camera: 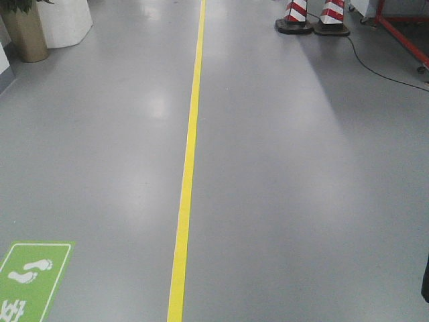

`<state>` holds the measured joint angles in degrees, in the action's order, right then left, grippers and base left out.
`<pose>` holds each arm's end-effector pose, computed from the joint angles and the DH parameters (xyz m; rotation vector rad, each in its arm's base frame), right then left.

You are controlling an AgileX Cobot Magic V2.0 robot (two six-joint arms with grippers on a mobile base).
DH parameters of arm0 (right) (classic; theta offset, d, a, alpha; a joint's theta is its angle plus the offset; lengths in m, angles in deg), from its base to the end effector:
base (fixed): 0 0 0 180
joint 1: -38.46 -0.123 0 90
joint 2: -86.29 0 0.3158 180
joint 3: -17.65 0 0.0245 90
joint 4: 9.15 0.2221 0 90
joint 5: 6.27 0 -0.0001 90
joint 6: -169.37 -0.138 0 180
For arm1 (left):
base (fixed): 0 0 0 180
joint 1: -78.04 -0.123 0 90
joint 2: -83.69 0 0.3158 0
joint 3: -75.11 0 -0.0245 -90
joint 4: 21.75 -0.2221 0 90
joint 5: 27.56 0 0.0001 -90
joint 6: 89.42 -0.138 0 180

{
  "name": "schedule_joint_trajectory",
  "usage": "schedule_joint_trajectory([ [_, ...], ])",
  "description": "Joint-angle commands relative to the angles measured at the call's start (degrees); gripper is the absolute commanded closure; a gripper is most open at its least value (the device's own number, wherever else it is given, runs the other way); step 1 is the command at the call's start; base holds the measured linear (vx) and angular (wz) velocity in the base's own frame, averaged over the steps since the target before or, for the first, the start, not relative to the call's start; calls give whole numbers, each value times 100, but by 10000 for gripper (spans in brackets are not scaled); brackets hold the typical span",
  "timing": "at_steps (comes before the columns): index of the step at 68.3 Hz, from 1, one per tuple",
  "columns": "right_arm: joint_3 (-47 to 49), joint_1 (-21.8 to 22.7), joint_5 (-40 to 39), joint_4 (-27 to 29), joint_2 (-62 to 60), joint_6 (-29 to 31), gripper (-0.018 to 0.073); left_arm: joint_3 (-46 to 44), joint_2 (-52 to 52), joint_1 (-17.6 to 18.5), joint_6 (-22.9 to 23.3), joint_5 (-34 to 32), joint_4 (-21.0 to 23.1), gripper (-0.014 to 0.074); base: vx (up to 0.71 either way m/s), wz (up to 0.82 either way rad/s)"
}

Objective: Move and align brake pads A on conveyor
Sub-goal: 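Drive the base along the yellow floor line past the striped cones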

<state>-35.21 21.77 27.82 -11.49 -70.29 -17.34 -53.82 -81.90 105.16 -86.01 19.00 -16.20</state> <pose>0.0483 0.0112 0.2769 -0.1853 1.9236 0.2286 0.0078 -0.0149 0.2646 0.3883 1.9423 -0.4617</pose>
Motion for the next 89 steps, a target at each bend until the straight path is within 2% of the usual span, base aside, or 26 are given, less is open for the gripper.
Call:
schedule_joint_trajectory([
  [1,187,20,-577,-42,52,69,563,-156,87,23,47,-523,56,603,35,0],
  [43,187,20,-523,-42,52,69,563,-156,87,23,47,-523,56,603,50,-5],
  [89,187,20,-479,-48,52,69,563,-156,87,23,47,-516,56,603,70,0],
])
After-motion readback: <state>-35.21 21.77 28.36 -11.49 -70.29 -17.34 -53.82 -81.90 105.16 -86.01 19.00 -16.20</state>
